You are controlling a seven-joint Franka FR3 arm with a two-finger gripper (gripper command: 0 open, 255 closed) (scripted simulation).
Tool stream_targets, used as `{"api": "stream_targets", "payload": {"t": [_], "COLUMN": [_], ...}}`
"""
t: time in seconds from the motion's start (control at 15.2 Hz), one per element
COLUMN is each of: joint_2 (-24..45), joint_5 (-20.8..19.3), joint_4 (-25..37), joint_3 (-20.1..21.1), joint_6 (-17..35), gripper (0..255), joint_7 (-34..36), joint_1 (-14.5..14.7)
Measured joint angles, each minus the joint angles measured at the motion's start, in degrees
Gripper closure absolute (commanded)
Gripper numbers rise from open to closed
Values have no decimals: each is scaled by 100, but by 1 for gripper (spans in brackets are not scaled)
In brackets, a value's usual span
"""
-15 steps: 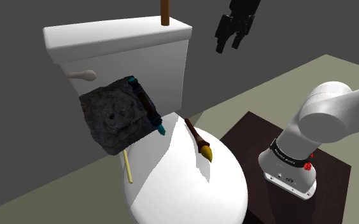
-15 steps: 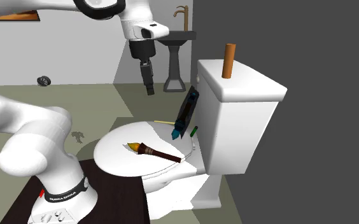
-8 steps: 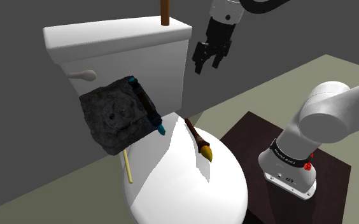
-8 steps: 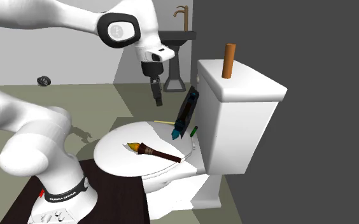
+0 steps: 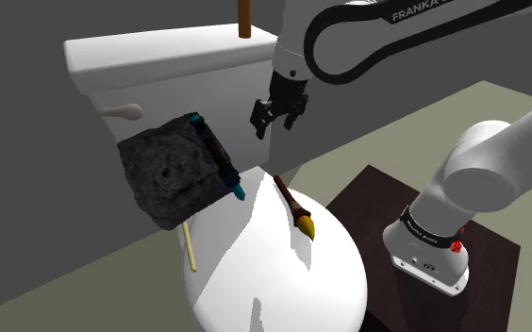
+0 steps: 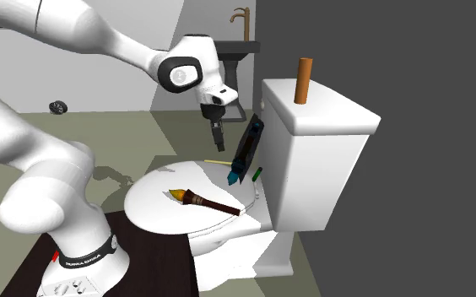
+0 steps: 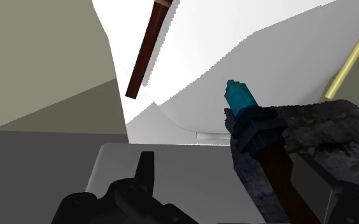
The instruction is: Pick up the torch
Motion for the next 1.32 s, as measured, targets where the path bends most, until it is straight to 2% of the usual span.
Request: {"api": "stream_targets", "payload": {"t": [0.2,0.4,0.53,0.66,0.86,1.32], "joint_2": [570,1252,1746,2326,2934,3489], "joint_5": [-130,-461,-836,-1390,-2137,-2937], "joint_4": [71,259,463,669,873,847], "joint_3": [346,711,953,1131,1199,1031], "joint_6": [585,1142,1444,1778,2099,2558], "gripper": [0,0,0,0,0,0], "joint_7": [398,913,1364,1895,2591,3220], "joint_1": [-80,-234,-357,-488,-504,-403]}}
